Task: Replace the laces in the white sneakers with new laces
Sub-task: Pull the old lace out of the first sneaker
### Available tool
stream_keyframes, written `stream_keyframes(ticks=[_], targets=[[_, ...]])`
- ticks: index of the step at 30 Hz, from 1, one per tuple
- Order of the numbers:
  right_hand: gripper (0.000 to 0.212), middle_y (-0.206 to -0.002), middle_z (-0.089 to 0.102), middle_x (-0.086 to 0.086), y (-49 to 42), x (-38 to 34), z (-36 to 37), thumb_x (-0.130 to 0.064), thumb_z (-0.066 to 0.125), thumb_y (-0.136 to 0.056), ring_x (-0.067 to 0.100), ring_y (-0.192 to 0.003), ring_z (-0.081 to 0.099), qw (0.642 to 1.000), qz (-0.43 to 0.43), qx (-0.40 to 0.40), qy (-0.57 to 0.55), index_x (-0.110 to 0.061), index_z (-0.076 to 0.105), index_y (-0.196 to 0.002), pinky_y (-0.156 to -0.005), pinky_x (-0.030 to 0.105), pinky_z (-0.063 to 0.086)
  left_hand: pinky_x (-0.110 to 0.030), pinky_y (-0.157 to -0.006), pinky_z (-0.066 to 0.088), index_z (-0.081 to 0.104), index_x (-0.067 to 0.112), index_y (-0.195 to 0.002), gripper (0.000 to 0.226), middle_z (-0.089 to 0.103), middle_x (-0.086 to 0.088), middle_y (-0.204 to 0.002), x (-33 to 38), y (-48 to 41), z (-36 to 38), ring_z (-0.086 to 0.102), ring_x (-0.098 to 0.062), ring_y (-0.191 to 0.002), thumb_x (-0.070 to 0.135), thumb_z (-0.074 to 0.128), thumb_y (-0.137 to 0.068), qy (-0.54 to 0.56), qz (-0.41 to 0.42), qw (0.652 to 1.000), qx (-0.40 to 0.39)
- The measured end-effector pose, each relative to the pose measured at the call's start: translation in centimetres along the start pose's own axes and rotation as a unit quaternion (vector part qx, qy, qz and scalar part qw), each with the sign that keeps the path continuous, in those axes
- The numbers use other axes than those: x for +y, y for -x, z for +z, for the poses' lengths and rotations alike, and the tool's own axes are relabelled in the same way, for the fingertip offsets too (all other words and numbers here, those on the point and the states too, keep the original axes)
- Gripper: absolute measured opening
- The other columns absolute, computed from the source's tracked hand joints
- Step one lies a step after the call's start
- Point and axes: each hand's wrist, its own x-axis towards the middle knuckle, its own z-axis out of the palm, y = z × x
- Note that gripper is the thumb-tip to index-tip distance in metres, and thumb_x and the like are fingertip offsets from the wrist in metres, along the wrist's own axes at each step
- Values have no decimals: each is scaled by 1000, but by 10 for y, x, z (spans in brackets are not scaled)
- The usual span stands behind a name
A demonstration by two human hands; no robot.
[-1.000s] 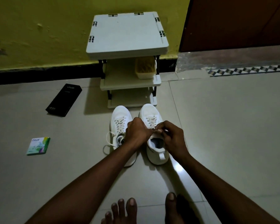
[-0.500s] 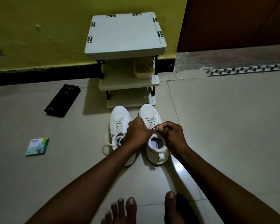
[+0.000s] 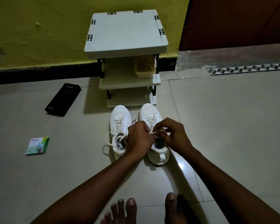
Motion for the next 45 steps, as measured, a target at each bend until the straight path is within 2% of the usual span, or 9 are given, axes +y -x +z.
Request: stream_keyframes(ticks=[9, 14, 19, 24, 26, 30, 35, 40, 45], targets=[[23, -93, 56, -7, -2, -8, -3, 7, 71, -75, 10, -82, 56, 993, -67, -44, 90, -7, 78, -92, -73, 10, 42, -27, -70, 57, 69, 22, -70, 29, 72, 6, -78, -9, -12, -4, 68, -8, -76, -5, 67, -81, 45, 38, 998, -1], [14, -87, 45, -6, -2, -10, 3, -4, 70, -73, 15, -74, 50, 991, -53, -52, 112, -4, 77, -84, -63, 25, 36, -18, -65, 49, 66, 22, -69, 27, 69, 10, -71, -5, -16, -2, 65, -1, -70, -2, 71, -81, 60, 31, 998, -5], [35, -87, 46, 1, 5, -8, 5, -2, 59, -69, 19, -78, 53, 995, 2, -45, 91, -10, 80, -95, -63, 31, 43, -22, -68, 54, 66, 26, -65, 33, 70, 9, -70, -13, -12, -2, 67, -5, -70, -4, 70, -78, 58, 43, 997, 5], [30, -89, 47, 5, -1, -6, 2, 13, 61, -79, 18, -82, 55, 997, 68, -7, 40, -11, 75, -88, -73, 33, 49, -21, -71, 49, 69, 19, -85, 14, 72, 2, -85, -13, -13, -3, 68, -12, -80, 9, 78, -81, 47, 48, 998, -17], [30, -90, 48, 6, -4, -6, -3, 13, 60, -82, 9, -81, 54, 996, 83, 6, 32, -13, 72, -90, -72, 31, 50, -20, -69, 48, 66, 19, -96, 25, 69, 2, -90, -12, -15, -5, 66, -10, -80, 15, 85, -79, 34, 56, 997, -42], [21, -87, 56, 1, -7, -2, -7, -1, 66, -88, 1, -79, 56, 991, 87, 92, 35, -20, 71, -95, -71, 14, 42, -21, -72, 35, 68, 20, -105, 21, 61, -1, -102, -13, -23, -7, 57, -12, -91, 17, 77, -87, -37, 95, 994, -39], [15, -112, 57, 2, 1, 12, -7, -20, 72, -87, 17, -96, 63, 974, 175, 121, 77, -19, 73, -102, -84, 32, 50, -31, -87, 47, 74, 17, -97, 8, 66, -4, -105, -14, -36, -5, 62, -21, -100, 18, 67, -95, -94, 146, 981, -91], [27, -102, 51, -1, 16, 6, -1, -41, 73, -80, 13, -89, 57, 982, 106, 101, 122, -17, 67, -92, -73, 27, 46, -37, -79, 56, 70, 26, -88, 14, 70, 6, -92, -7, -40, -5, 64, -15, -87, 39, 69, -85, -104, 153, 979, -82], [29, -86, 49, 0, 20, 8, 9, -28, 81, -74, 13, -74, 52, 990, 57, 80, 99, -16, 56, -83, -65, 31, 46, -37, -79, 54, 66, 27, -98, 34, 58, 7, -94, -8, -41, -5, 59, -15, -90, 38, 68, -65, -119, 193, 963, -143]])
